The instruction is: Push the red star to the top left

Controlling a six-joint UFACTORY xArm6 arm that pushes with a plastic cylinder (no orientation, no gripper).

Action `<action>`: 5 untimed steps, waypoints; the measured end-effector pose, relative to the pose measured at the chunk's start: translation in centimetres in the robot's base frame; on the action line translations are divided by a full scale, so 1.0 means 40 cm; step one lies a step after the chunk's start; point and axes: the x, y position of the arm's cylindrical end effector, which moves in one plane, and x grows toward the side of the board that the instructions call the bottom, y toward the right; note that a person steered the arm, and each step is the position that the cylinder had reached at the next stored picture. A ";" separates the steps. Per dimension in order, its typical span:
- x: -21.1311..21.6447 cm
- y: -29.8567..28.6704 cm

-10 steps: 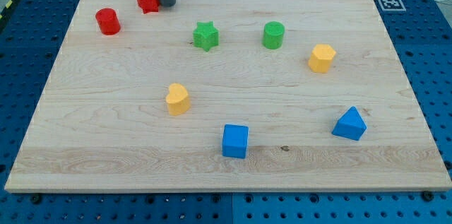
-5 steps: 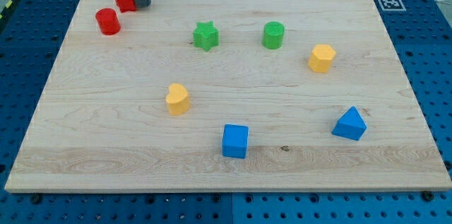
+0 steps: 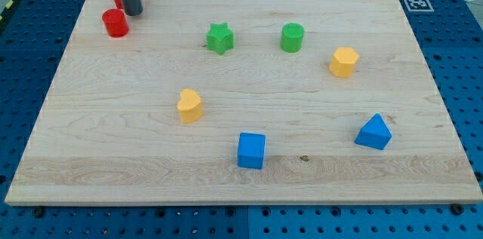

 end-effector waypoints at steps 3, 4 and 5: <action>-0.066 -0.007; -0.086 -0.018; -0.086 -0.020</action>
